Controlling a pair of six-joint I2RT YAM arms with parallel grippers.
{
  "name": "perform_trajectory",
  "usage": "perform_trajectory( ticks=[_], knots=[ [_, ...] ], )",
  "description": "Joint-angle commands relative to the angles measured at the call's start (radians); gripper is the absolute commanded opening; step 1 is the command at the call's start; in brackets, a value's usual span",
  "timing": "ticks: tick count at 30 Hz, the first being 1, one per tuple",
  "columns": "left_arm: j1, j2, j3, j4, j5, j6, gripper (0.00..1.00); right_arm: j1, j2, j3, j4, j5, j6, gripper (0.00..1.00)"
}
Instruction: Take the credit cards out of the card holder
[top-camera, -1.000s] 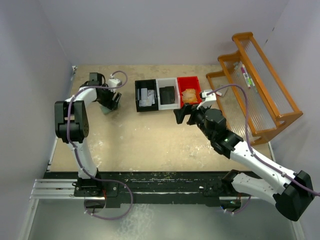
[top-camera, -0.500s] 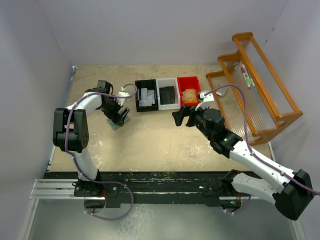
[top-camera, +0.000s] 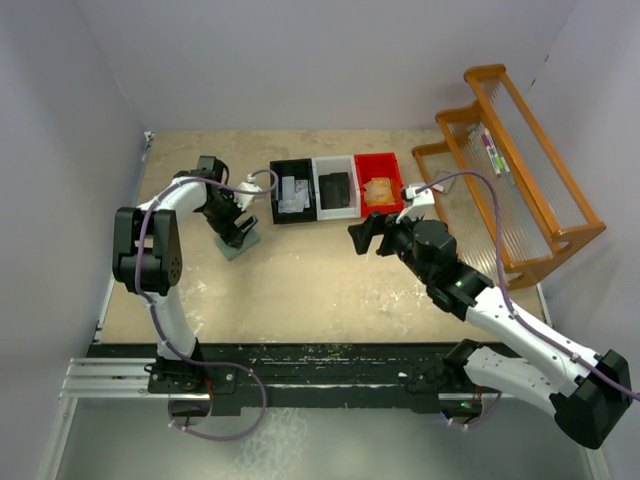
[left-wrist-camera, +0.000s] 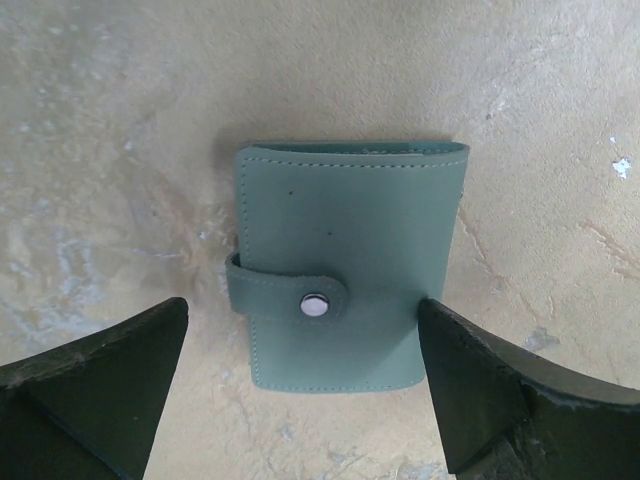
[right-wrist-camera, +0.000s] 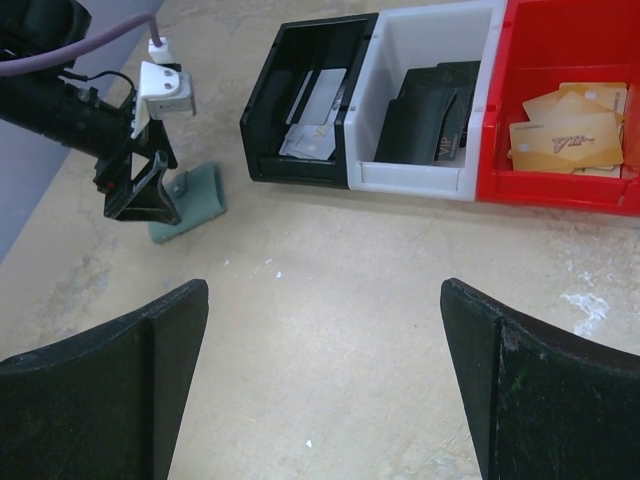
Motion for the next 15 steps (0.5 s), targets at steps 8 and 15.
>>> perform_trajectory(
  ticks=[8,15],
  knots=[
    [0.000,-0.002,-0.034,-0.023,0.018,0.069,1.00,0.007,-0.013,0.064,-0.009,0.000,0.005,1.00],
    [-0.007,-0.079,-0.092,-0.045,0.071,0.068,1.00,0.007,-0.009,0.066,-0.008,-0.005,0.012,1.00]
  ],
)
